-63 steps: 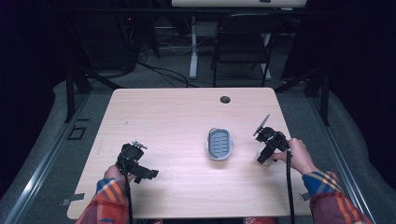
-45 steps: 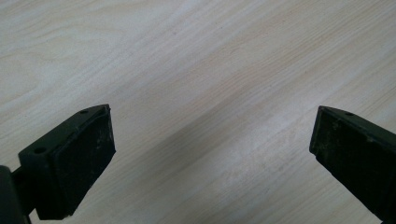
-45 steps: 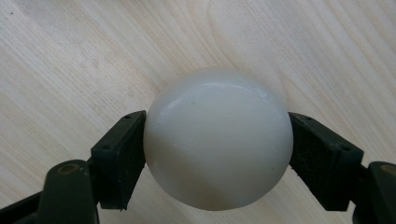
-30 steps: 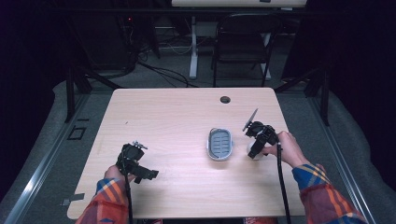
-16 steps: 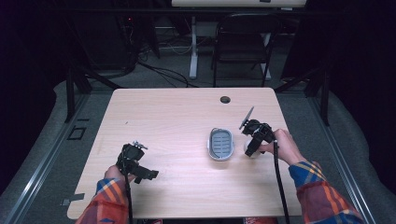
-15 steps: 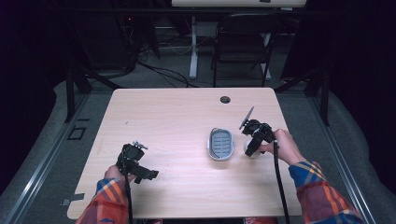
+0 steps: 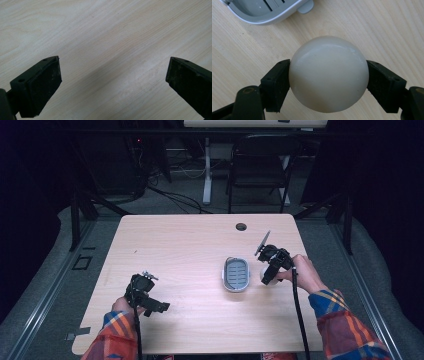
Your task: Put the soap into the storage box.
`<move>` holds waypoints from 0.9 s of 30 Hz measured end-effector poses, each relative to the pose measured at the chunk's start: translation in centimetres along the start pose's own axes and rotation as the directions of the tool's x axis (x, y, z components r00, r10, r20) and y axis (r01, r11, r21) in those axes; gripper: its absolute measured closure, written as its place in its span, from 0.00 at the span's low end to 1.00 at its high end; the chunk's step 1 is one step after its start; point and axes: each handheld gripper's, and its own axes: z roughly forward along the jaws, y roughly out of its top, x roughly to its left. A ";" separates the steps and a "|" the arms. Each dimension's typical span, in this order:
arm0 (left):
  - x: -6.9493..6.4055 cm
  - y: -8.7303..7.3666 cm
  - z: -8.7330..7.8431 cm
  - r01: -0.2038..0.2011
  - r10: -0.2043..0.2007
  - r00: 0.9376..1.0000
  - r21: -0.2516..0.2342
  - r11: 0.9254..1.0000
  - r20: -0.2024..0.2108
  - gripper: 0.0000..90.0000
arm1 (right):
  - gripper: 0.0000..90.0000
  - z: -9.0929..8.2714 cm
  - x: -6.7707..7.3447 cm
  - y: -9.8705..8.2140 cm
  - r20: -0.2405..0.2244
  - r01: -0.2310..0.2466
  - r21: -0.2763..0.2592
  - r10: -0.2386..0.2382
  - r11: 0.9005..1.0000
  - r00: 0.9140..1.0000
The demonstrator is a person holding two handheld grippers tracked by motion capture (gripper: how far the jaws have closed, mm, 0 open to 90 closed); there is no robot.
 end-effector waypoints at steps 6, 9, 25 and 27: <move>0.0 0.0 0.0 0.000 0.000 1.000 0.000 1.000 0.000 0.00 | 0.26 -0.5 -0.1 0.4 0.007 0.011 0.003 -0.011 1.000 1.000; 0.0 0.0 0.0 -0.004 0.004 1.000 0.000 1.000 -0.001 0.00 | 0.26 -0.8 -0.1 0.6 0.009 0.021 0.011 -0.021 1.000 1.000; 0.0 0.0 0.0 -0.004 0.004 1.000 0.000 1.000 0.001 0.00 | 0.26 -2.0 0.1 2.0 0.014 0.034 -0.004 -0.034 0.999 0.999; 0.0 0.0 0.0 -0.004 0.004 1.000 0.001 1.000 0.001 0.00 | 0.26 -2.1 0.1 2.3 0.018 0.042 -0.006 -0.042 0.999 0.999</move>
